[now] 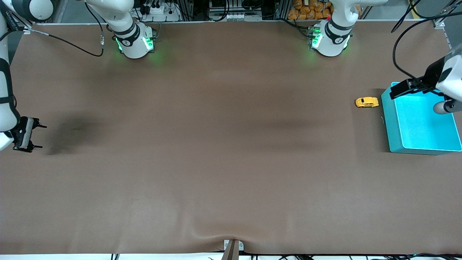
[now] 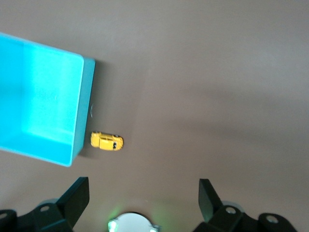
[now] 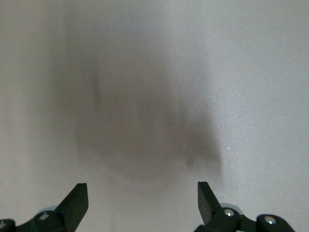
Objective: Wind and store yellow beetle car
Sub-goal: 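Move the left gripper toward the car while the right gripper withdraws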
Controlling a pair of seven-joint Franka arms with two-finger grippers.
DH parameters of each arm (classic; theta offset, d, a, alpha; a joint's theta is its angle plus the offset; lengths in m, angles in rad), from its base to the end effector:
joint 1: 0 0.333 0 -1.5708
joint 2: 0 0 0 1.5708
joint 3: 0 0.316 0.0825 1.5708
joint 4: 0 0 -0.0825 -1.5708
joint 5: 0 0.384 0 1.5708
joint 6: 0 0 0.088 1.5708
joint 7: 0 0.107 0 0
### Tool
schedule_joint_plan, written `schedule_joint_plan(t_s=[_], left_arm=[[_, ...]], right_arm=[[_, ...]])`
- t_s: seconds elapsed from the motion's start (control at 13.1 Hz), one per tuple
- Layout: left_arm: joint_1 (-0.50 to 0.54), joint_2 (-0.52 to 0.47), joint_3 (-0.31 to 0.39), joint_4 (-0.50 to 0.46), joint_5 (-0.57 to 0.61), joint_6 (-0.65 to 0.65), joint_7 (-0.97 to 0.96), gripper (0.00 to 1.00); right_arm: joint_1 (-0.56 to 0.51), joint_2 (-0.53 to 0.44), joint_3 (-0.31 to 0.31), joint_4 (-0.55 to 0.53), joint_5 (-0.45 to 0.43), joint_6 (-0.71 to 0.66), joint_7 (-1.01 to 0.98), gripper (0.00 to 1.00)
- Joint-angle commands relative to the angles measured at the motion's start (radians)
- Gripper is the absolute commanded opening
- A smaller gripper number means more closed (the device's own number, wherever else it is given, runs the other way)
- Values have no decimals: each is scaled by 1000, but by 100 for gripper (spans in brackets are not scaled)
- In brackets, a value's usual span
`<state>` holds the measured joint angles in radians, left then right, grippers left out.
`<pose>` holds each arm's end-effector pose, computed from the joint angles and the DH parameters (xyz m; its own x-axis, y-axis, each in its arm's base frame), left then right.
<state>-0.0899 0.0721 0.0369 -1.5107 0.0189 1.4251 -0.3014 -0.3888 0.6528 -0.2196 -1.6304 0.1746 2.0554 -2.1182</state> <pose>0.5594 -0.0282 0.6007 0.9577 0.2493 -0.1435 0.2419 -0.9680 -0.0672 0.5598 -0.3596 0.2293 0.1375 0.9845 0.1090 0.9774 -0.1170 -0.1762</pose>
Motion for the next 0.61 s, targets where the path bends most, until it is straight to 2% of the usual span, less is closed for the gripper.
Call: schedule_joint_plan(t_s=[0.0, 0.31, 0.54], left_arm=[[4, -5, -2, -84, -8, 64, -170, 100], [24, -6, -2, -209, -5, 171, -486, 100], [56, -6, -3, -322, -4, 279, -574, 100]], right_arm=[[17, -1, 8, 111, 20, -147, 121, 100], [100, -15, 13, 194, 26, -247, 311, 100], [195, -80, 11, 207, 42, -284, 547, 100]])
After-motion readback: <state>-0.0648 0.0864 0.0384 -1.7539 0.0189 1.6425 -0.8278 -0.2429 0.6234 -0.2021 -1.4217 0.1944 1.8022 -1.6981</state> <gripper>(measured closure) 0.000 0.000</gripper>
